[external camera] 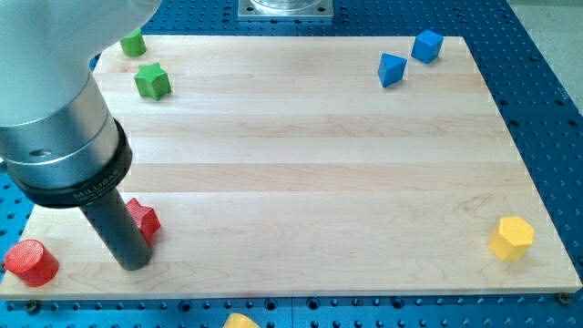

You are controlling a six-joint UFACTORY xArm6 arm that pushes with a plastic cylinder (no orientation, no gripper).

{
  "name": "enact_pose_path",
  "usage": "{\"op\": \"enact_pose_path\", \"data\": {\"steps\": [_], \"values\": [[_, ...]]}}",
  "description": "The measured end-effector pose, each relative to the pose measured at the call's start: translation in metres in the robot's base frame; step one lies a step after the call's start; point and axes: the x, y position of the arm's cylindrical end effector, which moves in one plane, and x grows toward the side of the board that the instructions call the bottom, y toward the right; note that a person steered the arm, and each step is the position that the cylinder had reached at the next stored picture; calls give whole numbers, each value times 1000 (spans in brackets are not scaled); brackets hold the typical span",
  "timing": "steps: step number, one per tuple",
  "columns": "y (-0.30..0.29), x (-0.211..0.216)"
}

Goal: Slightly push the green star towards the top center

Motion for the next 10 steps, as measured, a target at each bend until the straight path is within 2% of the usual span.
{"op": "enact_pose_path", "data": {"steps": [2, 3, 4, 5, 8, 9, 10], "values": [[0, -3], [25, -2], [111, 0], [154, -8], [226, -82], [228, -94], [167, -128]]}}
